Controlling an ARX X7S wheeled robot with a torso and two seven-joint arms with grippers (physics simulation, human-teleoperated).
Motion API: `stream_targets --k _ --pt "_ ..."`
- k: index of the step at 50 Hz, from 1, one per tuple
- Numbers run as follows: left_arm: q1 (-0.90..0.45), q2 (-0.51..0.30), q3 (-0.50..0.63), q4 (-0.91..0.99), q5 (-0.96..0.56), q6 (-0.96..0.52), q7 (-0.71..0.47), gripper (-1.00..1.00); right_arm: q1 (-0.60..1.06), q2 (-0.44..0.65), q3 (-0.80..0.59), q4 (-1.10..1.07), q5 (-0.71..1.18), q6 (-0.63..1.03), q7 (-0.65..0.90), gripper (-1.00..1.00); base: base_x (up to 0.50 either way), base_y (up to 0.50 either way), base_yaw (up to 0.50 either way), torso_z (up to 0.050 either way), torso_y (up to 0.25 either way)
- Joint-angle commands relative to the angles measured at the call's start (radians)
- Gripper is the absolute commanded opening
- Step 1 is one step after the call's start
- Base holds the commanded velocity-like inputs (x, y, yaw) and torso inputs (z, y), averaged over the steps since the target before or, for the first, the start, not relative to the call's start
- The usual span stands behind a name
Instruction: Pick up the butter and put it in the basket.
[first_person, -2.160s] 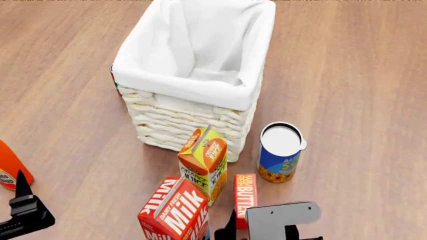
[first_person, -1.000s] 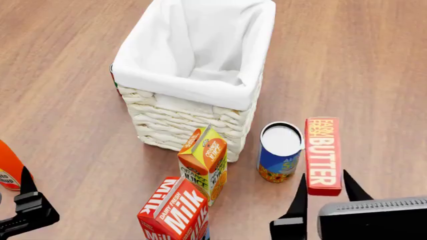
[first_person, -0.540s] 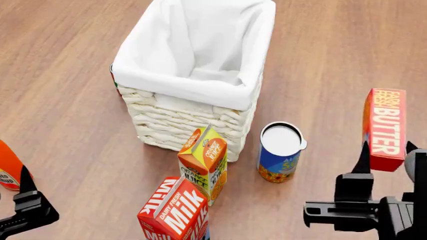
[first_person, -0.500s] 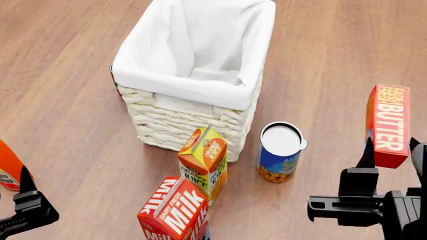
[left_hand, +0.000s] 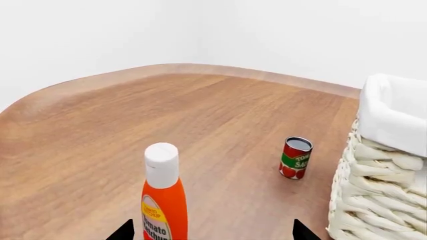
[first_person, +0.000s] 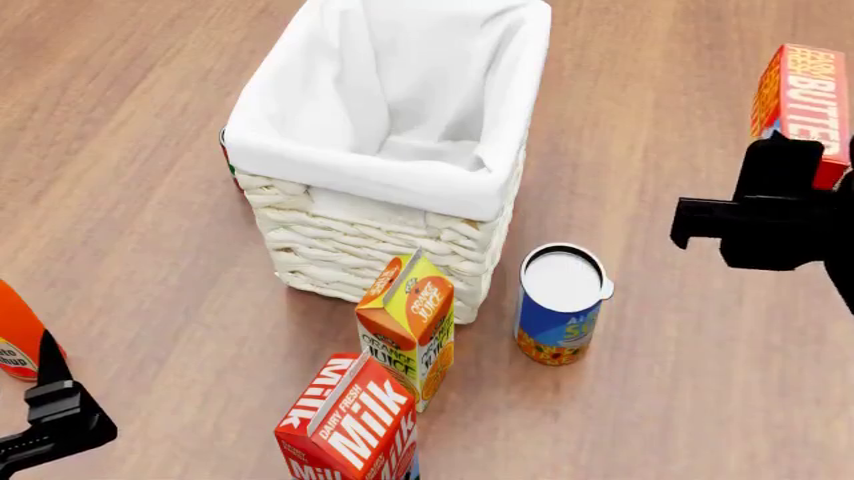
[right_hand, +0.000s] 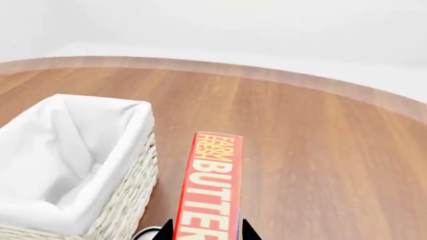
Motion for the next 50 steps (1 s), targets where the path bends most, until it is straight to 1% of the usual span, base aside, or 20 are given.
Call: stream_targets --k 1,4,9,18,24,33,40,50 --pt "0.030 0.013 -0.016 0.047 -0.010 -0.023 0.051 1.00 0.258 -0.080 -0.103 0.231 -0.062 0.130 -0.084 -1.00 0.00 0.00 0.00 0.000 0.000" --pt "0.030 0.013 -0.018 0.052 -0.013 -0.026 0.048 1.00 0.305 -0.093 -0.137 0.294 -0.094 0.154 -0.120 -1.00 0.00 0.00 0.00 0.000 0.004" --pt "0.034 0.013 -0.017 0.057 -0.013 -0.025 0.042 1.00 0.367 -0.143 -0.202 0.410 -0.213 0.127 -0.218 -1.00 0.00 0.00 0.00 0.000 0.000" --pt "0.032 0.014 -0.017 0.052 -0.021 -0.025 0.040 1.00 0.405 -0.190 -0.272 0.551 -0.334 0.076 -0.319 -1.00 0.00 0.00 0.00 0.001 0.002" --pt "0.028 0.014 -0.020 0.044 -0.025 -0.025 0.038 1.00 0.491 -0.261 -0.340 0.660 -0.409 0.065 -0.394 -1.00 0.00 0.00 0.00 0.000 0.002" --pt "0.017 0.013 -0.023 0.034 -0.036 -0.027 0.038 1.00 0.626 -0.387 -0.457 0.854 -0.532 0.024 -0.551 -1.00 0.00 0.00 0.00 0.000 0.001" --pt "0.014 0.012 -0.021 0.029 -0.035 -0.024 0.037 1.00 0.684 -0.462 -0.523 0.982 -0.599 -0.021 -0.662 -1.00 0.00 0.00 0.00 0.001 0.001" --pt "0.009 0.012 -0.022 0.028 -0.040 -0.023 0.033 1.00 0.801 -0.609 -0.634 1.256 -0.710 -0.101 -0.866 -1.00 0.00 0.00 0.00 0.000 0.001"
